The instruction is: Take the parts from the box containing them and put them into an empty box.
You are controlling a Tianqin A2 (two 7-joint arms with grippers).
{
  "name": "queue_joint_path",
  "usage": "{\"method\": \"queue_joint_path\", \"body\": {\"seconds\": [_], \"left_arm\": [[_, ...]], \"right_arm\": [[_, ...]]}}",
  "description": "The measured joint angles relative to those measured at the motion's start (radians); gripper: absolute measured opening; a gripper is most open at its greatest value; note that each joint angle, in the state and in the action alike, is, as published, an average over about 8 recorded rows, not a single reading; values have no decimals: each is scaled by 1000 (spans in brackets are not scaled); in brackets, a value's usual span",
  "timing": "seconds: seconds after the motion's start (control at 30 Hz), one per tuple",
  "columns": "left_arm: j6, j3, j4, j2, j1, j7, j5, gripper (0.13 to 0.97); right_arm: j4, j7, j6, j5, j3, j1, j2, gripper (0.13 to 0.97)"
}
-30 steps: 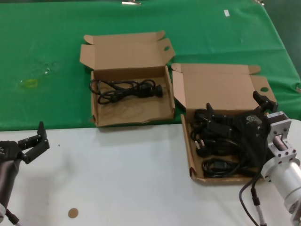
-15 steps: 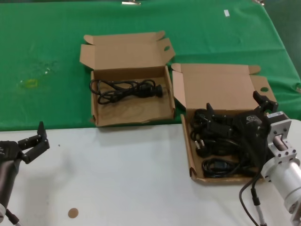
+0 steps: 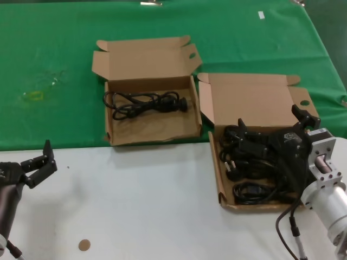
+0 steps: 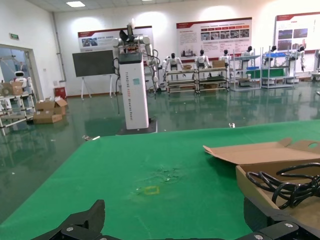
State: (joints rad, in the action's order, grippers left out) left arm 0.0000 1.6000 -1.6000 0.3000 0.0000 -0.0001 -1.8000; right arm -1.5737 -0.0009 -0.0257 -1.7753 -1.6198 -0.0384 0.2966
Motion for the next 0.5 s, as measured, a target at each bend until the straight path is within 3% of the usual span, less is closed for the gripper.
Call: {"method": "queue_joint_path", "body": {"seconds": [0.5], "left_arm": [[0, 0, 0, 0, 0, 0, 0, 966]], "right_arm": [[0, 0, 0, 0, 0, 0, 0, 966]]}}
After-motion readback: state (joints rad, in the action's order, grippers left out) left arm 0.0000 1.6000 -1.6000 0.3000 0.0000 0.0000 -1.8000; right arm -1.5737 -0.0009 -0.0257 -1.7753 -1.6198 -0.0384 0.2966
